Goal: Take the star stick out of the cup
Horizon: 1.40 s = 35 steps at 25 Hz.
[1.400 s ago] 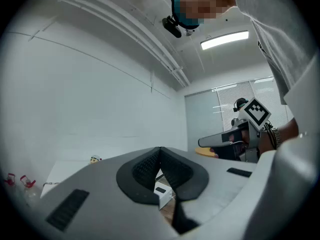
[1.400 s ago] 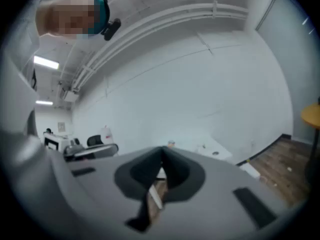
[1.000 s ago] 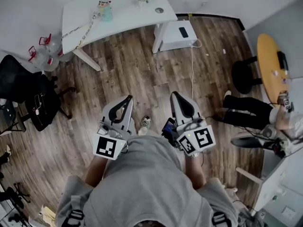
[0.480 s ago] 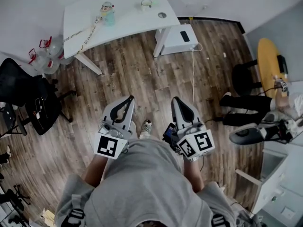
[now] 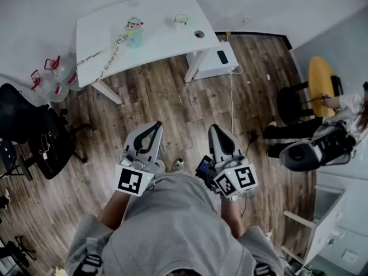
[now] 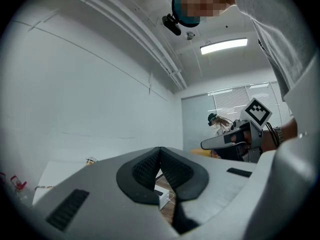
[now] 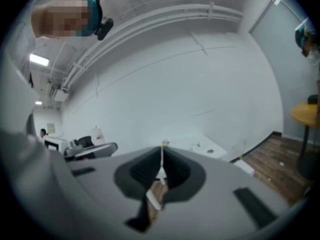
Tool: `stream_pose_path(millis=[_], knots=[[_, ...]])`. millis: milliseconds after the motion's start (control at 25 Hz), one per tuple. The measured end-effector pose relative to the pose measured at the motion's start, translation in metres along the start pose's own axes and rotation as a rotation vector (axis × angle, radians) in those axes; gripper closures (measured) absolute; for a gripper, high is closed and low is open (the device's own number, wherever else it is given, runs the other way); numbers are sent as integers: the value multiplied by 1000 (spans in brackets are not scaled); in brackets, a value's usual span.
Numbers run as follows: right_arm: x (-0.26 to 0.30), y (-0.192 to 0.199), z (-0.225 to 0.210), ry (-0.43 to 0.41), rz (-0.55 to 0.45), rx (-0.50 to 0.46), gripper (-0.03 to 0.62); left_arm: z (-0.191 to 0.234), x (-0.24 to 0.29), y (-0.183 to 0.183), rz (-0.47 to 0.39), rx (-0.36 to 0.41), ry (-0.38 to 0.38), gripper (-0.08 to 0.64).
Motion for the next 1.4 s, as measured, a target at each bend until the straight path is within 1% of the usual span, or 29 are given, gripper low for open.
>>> stream_pose_path(millis=[120,240,440,600,800,1040,1240,1400], knots=[[19,-2,3,16,-6,-9,557,19,8,0,-7,-3,12,525],[36,-2,9,13,-6,-18,557,33,14,1,-15,-7,26,525],[52,-3,14,17,14,-59,557,44,17,-2,-36,-12,51,525],[65,-5,13,26,5,-41,557,51,21,1,-28,-22,59,525],[82,-3,8,19,6,-26,557,63,30,3,-19,-22,46,525],[107,-2,-10,-10,23,-15,557,82,49,4,-15,-7,6,525],[133,-7,-30,-24,28,-19,557,96,72,4,-12,2,-20,525],[156,-14,-52,-20,24,-20,557,107,102,4,-9,17,-35,525]])
Point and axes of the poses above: the fingertips, and each gripper's own axes: x forward along the fingers, z to its left, y out of its underside, the point moved 1 cm from there along -x, backward along the fingers, and after that the axes turned 14 degrees about -y, right-handed, at the moved point
